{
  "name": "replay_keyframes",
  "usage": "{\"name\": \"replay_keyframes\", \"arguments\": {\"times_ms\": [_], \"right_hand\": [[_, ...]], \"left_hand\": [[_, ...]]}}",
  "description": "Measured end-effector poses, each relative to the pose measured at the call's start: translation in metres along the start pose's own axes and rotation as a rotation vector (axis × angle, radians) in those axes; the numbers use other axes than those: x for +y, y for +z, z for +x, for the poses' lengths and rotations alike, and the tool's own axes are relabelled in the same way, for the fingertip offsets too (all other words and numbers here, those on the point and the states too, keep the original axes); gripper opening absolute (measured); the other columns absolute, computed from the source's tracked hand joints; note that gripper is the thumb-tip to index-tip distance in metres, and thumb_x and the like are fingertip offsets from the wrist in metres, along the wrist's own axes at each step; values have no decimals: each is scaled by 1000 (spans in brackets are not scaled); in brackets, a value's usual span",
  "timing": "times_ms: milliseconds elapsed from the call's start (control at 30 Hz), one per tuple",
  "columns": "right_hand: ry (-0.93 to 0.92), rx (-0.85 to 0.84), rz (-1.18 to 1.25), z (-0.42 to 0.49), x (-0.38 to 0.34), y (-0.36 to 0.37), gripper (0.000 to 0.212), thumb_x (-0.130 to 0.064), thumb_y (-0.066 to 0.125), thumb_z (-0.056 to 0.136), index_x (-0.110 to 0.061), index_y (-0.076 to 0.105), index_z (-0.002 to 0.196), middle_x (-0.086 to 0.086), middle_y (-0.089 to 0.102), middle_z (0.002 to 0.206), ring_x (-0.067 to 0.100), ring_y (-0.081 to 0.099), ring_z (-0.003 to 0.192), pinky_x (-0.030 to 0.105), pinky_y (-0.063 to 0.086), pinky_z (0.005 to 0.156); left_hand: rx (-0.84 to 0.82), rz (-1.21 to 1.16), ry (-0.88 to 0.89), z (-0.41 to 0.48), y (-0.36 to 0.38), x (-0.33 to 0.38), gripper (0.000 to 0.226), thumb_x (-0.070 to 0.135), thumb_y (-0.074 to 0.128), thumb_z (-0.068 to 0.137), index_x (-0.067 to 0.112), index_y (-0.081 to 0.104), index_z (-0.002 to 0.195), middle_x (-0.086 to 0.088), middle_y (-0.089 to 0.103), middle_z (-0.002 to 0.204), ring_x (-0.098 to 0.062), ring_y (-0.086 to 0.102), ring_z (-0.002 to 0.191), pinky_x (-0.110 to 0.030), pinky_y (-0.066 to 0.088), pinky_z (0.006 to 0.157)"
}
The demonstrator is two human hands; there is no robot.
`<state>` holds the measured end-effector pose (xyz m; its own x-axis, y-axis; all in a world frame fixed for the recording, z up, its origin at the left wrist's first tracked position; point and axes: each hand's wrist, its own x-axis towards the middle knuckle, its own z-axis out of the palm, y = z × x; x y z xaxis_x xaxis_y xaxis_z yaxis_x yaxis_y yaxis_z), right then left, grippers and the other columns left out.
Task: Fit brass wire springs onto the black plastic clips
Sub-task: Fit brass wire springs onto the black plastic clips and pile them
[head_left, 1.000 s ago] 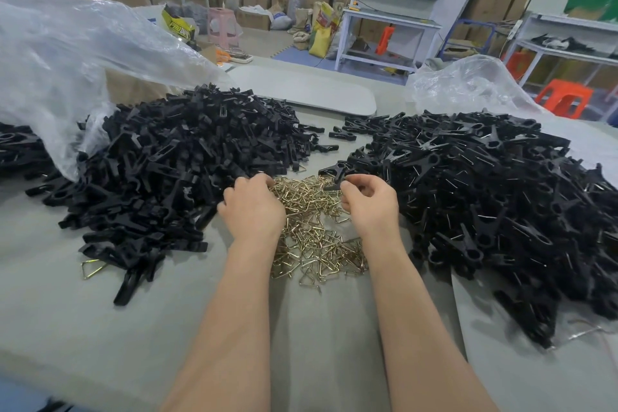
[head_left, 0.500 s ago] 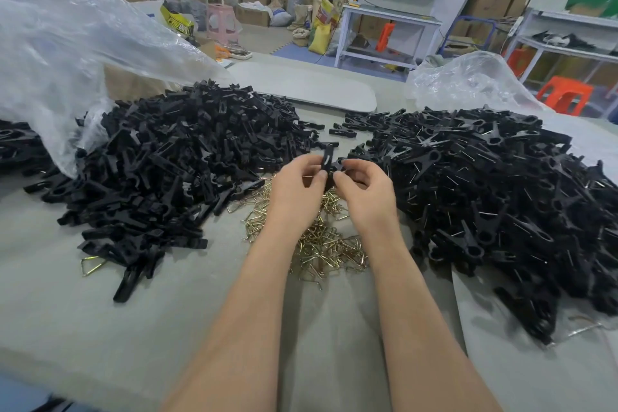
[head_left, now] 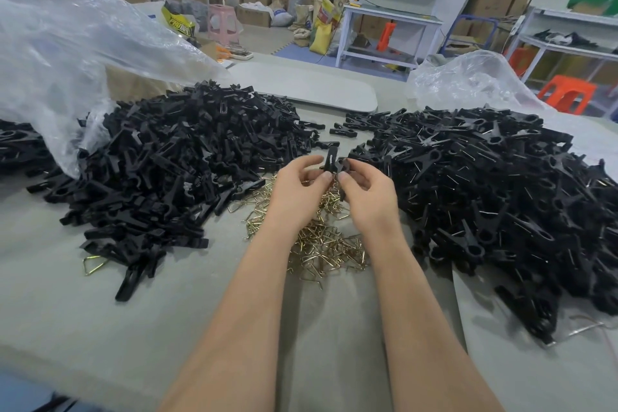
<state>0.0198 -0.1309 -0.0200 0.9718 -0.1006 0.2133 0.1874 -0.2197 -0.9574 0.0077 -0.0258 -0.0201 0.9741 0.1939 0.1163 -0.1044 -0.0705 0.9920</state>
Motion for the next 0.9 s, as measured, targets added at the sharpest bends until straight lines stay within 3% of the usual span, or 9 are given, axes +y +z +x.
{"name": "replay_keyframes", "arguments": {"times_ms": [100, 167, 233, 333, 433, 633, 800, 900], "right_hand": [[-49, -11, -35, -2, -2, 1, 29, -8, 60, 89, -12, 65, 118, -7, 67, 93, 9, 64, 91, 40, 51, 94], [-61, -21, -46, -2, -2, 0, 32, -8, 60, 90, -13, 64, 120, -16, 63, 89, 0, 62, 86, 34, 52, 93], [-58, -39, -37, -2, -3, 0, 34, -8, 60, 90, -13, 62, 124, -19, 63, 91, -2, 62, 88, 29, 51, 93], [-36, -37, 2, -3, -4, 0, 36, -10, 61, 91, -12, 58, 126, -5, 65, 102, 8, 63, 99, 28, 50, 93], [-15, 58, 21, -3, -2, -2, 27, -13, 64, 89, -10, 60, 115, 2, 67, 102, 10, 63, 95, 28, 52, 89], [-24, 41, 65, -1, -2, -4, 22, -8, 65, 87, -9, 64, 109, -6, 65, 92, 0, 61, 87, 12, 50, 80], [-18, 23, 78, -2, -3, -4, 19, -7, 65, 87, -13, 63, 105, -6, 65, 92, 3, 62, 88, 15, 50, 81], [-9, 23, 83, -2, -4, -4, 19, -7, 65, 87, -17, 62, 103, -6, 65, 91, 6, 62, 89, 17, 50, 82]], "left_hand": [[6, 34, 26, 1, 1, 0, 17, 8, 57, 92, 24, 63, 97, 1, 68, 90, -13, 65, 89, -28, 52, 86], [10, 56, 42, 2, 0, -1, 13, 12, 60, 91, 20, 65, 100, 8, 67, 85, -3, 63, 81, -11, 50, 74], [36, 39, 21, 3, -1, -4, 15, 14, 62, 90, 17, 65, 104, 8, 67, 88, 2, 61, 80, -5, 46, 65], [52, -54, -33, 3, -2, -3, 14, 11, 61, 90, 18, 64, 103, 4, 69, 92, -2, 63, 83, -13, 49, 73], [34, -98, -63, 2, -1, -2, 22, 10, 61, 90, 14, 63, 111, 0, 69, 101, -8, 63, 92, -24, 50, 86], [-6, -87, -41, -1, 0, 1, 22, 6, 61, 89, 28, 64, 87, 5, 67, 88, -6, 62, 85, -27, 51, 85], [19, -102, -67, -2, -3, 2, 8, 14, 65, 88, 20, 65, 93, 1, 67, 89, -12, 61, 86, -31, 51, 88], [31, -86, -61, -2, -3, 2, 12, 18, 66, 88, 14, 65, 99, -5, 66, 92, -16, 61, 89, -37, 51, 91]]}}
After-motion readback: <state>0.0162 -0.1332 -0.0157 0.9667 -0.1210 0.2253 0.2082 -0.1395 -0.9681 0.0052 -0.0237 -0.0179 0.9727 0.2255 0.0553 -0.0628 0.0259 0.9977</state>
